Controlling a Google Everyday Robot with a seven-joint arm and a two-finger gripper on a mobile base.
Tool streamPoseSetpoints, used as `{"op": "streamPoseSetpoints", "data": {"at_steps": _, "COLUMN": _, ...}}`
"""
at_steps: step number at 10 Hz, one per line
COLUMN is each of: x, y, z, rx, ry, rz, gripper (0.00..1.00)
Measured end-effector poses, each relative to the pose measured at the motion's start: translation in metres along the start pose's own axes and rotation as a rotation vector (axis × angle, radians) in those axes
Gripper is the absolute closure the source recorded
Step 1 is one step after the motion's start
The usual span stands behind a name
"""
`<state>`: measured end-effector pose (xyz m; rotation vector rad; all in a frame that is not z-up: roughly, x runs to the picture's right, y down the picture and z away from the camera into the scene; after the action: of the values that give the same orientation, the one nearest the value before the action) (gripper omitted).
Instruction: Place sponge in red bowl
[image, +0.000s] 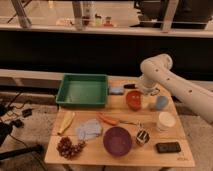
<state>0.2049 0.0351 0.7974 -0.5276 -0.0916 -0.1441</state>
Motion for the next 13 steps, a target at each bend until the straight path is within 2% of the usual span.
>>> {"op": "streamPoseSetpoints", "data": {"at_steps": 2, "x": 0.000, "y": -0.001, "z": 0.000, "rx": 0.009, "ry": -0.002, "rz": 0.000, "gripper": 0.20}}
{"op": "streamPoseSetpoints", "data": {"at_steps": 4, "x": -0.011, "y": -0.009, "z": 0.009, "rx": 0.023, "ry": -0.008, "rz": -0.030, "gripper": 0.20}}
{"op": "streamPoseSetpoints", "data": {"at_steps": 7, "x": -0.052, "y": -0.034, "z": 0.028, "rx": 0.041, "ry": -0.026, "rz": -0.093, "gripper": 0.20}}
{"op": "streamPoseSetpoints", "data": {"at_steps": 9, "x": -0.072, "y": -0.050, "z": 0.032, "rx": 0.062, "ry": -0.039, "rz": -0.127, "gripper": 0.20}}
{"op": "streamPoseSetpoints", "data": {"at_steps": 11, "x": -0.073, "y": -0.061, "z": 0.033, "rx": 0.088, "ry": -0.041, "rz": -0.130, "gripper": 0.20}}
{"op": "streamPoseSetpoints", "data": {"at_steps": 13, "x": -0.073, "y": -0.079, "z": 0.035, "rx": 0.115, "ry": -0.035, "rz": -0.102, "gripper": 0.20}}
